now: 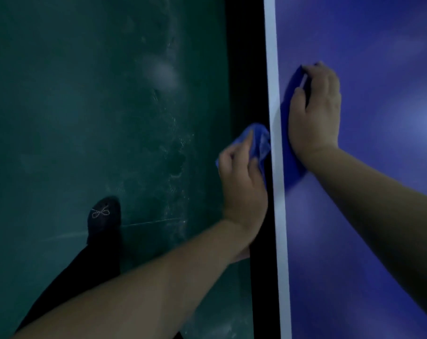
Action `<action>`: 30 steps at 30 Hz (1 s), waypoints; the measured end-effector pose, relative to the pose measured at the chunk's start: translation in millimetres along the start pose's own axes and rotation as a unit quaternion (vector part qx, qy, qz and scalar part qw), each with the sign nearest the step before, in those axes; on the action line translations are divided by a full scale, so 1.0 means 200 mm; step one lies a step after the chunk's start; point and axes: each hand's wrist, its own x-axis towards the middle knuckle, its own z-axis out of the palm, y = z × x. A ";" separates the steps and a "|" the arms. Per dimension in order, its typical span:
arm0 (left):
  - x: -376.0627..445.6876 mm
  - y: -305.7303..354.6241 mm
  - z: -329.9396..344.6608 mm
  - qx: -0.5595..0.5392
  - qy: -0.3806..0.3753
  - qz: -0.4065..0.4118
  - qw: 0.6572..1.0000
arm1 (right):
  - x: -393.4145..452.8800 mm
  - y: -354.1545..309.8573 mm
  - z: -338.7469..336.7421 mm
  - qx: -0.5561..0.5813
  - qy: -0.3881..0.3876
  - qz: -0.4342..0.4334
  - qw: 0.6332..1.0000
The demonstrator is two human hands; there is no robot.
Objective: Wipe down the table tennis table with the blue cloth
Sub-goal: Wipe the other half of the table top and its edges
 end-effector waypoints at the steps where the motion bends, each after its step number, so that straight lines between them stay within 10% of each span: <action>1: 0.13 0.05 0.02 0.001 0.005 -0.005 1.000 | -0.01 0.00 0.00 0.002 -0.001 0.006 1.000; 5: 0.61 0.20 0.06 -0.021 0.003 -0.043 0.999 | -0.01 -0.01 0.01 0.012 0.003 0.017 1.000; 12: 0.23 0.15 0.02 0.008 0.015 -0.078 0.997 | -0.02 -0.01 0.00 -0.008 -0.008 0.021 1.000; 18: 0.96 0.30 0.07 0.002 0.001 -0.069 0.998 | -0.03 0.00 0.01 -0.011 -0.009 0.022 1.000; 25: 0.17 0.19 -0.03 0.001 -0.034 -0.040 0.999 | -0.02 -0.01 0.00 -0.017 -0.013 0.028 0.999; 30: 0.65 0.30 0.02 0.024 -0.027 -0.020 0.999 | -0.03 -0.01 0.00 -0.011 -0.010 0.024 1.000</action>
